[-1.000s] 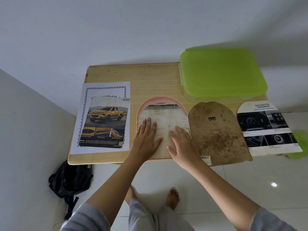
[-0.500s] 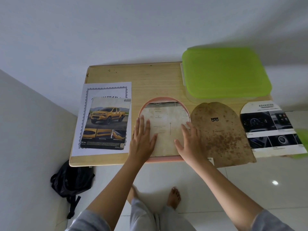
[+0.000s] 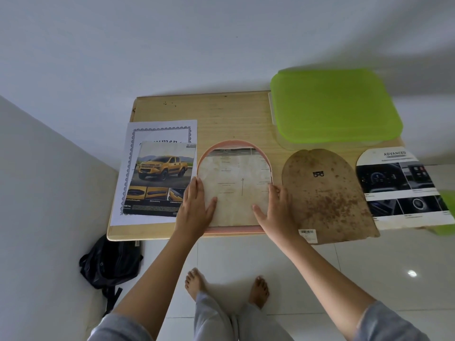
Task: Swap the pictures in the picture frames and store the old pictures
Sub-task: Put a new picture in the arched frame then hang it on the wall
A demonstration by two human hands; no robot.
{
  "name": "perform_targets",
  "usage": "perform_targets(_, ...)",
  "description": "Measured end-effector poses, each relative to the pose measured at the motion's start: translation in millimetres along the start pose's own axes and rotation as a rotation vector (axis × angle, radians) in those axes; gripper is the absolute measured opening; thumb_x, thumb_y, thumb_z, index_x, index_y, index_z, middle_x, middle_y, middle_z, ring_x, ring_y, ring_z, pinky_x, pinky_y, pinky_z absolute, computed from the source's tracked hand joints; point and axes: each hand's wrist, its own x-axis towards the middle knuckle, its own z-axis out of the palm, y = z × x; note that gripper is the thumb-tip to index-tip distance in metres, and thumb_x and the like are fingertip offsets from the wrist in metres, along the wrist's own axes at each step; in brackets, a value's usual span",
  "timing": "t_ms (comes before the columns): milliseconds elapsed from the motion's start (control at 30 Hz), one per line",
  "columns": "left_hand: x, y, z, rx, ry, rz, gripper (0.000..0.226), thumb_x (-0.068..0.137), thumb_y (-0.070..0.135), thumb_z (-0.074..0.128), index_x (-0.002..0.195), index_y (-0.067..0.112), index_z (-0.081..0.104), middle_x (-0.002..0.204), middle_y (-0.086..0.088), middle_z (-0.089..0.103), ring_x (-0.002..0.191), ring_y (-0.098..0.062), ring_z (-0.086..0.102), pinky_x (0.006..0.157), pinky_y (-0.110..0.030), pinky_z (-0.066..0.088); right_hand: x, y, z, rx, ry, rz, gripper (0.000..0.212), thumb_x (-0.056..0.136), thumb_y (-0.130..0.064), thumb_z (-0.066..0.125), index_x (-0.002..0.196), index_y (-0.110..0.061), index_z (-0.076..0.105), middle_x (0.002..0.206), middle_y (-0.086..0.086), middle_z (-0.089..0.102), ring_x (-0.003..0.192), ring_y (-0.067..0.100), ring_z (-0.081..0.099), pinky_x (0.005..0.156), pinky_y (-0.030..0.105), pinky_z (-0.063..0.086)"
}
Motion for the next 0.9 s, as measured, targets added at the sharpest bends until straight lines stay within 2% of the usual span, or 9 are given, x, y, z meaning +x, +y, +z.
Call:
perform_targets(133, 1, 9, -4, 0.038, 0.078, 0.001, 0.067, 0.097, 0.038, 0.039, 0.147, 0.004, 0.012, 0.156, -0.012, 0.009, 0.144, -0.026, 0.009, 0.110, -0.044, 0.030, -2, 3, -7, 0.045, -0.037, -0.048, 0.060, 0.088, -0.029, 0.057, 0.138, -0.008, 0.032, 0.138, 0.011, 0.033, 0.125, 0.025, 0.032, 0.099, 0.032, 0.034)
perform_targets(267, 6, 55, 2, -0.059, 0.164, 0.148, 0.053, 0.096, 0.031, 0.044, 0.142, 0.006, 0.032, 0.154, -0.012, 0.021, 0.143, -0.026, 0.016, 0.112, -0.045, 0.027, -5, 35, -35, 0.076, 0.035, -0.071, 0.054, 0.090, -0.024, 0.056, 0.137, -0.007, 0.037, 0.138, 0.012, 0.036, 0.124, 0.023, 0.040, 0.094, 0.025, 0.035)
perform_targets(367, 1, 108, 17, -0.120, 0.097, 0.268, 0.052, 0.097, 0.034, 0.037, 0.142, 0.009, 0.032, 0.153, -0.009, 0.023, 0.143, -0.023, 0.017, 0.114, -0.038, 0.020, -8, 78, -58, -0.011, 0.081, 0.000, 0.053, 0.091, -0.027, 0.053, 0.138, -0.010, 0.036, 0.140, 0.011, 0.037, 0.127, 0.023, 0.039, 0.099, 0.032, 0.039)
perform_targets(433, -6, 144, 32, -0.115, 0.022, 0.384, 0.061, 0.094, 0.044, 0.023, 0.143, 0.008, 0.030, 0.153, -0.010, 0.023, 0.143, -0.024, 0.016, 0.116, -0.037, 0.018, -13, 105, -69, -0.065, 0.087, 0.089, 0.053, 0.091, -0.028, 0.052, 0.139, -0.011, 0.036, 0.143, 0.010, 0.036, 0.132, 0.023, 0.035, 0.104, 0.036, 0.036)
perform_targets(533, -14, 179, 60, -0.019, -0.090, 0.500, 0.071, 0.089, 0.049, 0.011, 0.146, 0.008, 0.021, 0.156, -0.011, 0.011, 0.145, -0.023, 0.001, 0.117, -0.038, 0.007, -23, 126, -71, -0.132, 0.074, 0.153, 0.054, 0.091, -0.027, 0.053, 0.139, -0.008, 0.037, 0.146, 0.013, 0.033, 0.137, 0.027, 0.030, 0.109, 0.040, 0.030)
perform_targets(633, -11, 189, 77, 0.067, -0.133, 0.450, 0.076, 0.087, 0.050, 0.001, 0.147, 0.005, 0.012, 0.156, -0.015, 0.000, 0.140, -0.026, -0.015, 0.117, -0.041, -0.002, -29, 129, -61, -0.165, 0.070, 0.135, 0.053, 0.089, -0.025, 0.056, 0.135, -0.003, 0.042, 0.145, 0.019, 0.036, 0.136, 0.033, 0.031, 0.109, 0.045, 0.029)
perform_targets(767, -3, 182, 79, 0.105, -0.152, 0.340, 0.083, 0.081, 0.050, -0.011, 0.147, 0.002, 0.005, 0.155, -0.020, -0.007, 0.143, -0.033, -0.011, 0.118, -0.043, 0.002, -32, 122, -52, -0.140, 0.058, 0.109, 0.053, 0.090, -0.026, 0.054, 0.136, -0.003, 0.040, 0.147, 0.017, 0.033, 0.137, 0.033, 0.028, 0.108, 0.046, 0.029)
perform_targets(833, -3, 183, 74, 0.107, -0.162, 0.296, 0.075, 0.088, 0.048, -0.004, 0.147, 0.001, 0.003, 0.155, -0.021, -0.008, 0.144, -0.033, -0.009, 0.119, -0.041, 0.006, -32, 119, -50, -0.124, 0.041, 0.081, 0.054, 0.091, -0.027, 0.051, 0.139, -0.005, 0.037, 0.149, 0.014, 0.029, 0.140, 0.030, 0.023, 0.110, 0.044, 0.027)
perform_targets(900, -3, 188, 71, 0.065, -0.169, 0.233, 0.066, 0.098, 0.042, 0.016, 0.147, 0.000, 0.002, 0.155, -0.021, -0.007, 0.144, -0.032, -0.007, 0.118, -0.040, 0.008, -30, 121, -54, -0.074, 0.036, 0.108, 0.055, 0.092, -0.029, 0.049, 0.141, -0.006, 0.034, 0.151, 0.011, 0.025, 0.141, 0.027, 0.021, 0.111, 0.043, 0.026)
